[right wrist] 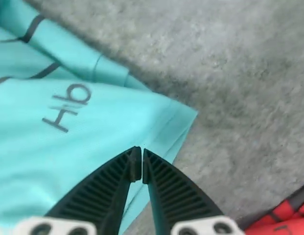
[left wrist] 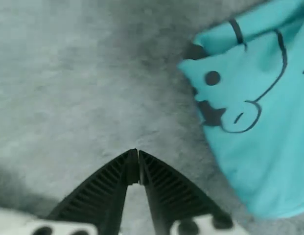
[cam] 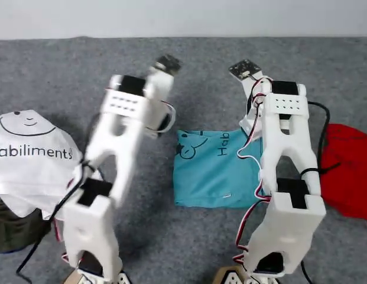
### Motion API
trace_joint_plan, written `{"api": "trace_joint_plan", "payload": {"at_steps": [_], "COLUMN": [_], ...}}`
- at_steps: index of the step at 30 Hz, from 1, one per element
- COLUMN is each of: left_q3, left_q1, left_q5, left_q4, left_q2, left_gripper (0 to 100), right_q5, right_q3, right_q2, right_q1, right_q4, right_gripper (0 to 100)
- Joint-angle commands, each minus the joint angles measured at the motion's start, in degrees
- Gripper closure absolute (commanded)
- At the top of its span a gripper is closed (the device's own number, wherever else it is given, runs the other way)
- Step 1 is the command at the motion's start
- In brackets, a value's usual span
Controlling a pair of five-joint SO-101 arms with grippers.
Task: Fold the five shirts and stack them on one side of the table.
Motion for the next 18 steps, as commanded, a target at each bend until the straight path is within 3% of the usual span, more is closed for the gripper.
{"api": "trace_joint_plan", "payload": {"at_steps": [1,8,18], "left_q3": [-5.49,-17.98,-33.27], "left_q1": [4.48,8.79,8.09], "left_q5": [-0.18,-0.09,0.00], "left_q4": [-1.14,-1.14,-1.05], "left_q2": [3.78,13.01,30.42], "left_gripper": [100,100,100], "right_q5": [-2.81,-3.34,-3.34], "right_q3": [-2.11,-2.11,-2.20], "right_q2": [-1.01,5.58,7.78], "right_q1": [-0.40,0.04,0.13], "right_q4": [0.48,-2.51,-5.49], "right_gripper": [98.9,98.9,98.9]}}
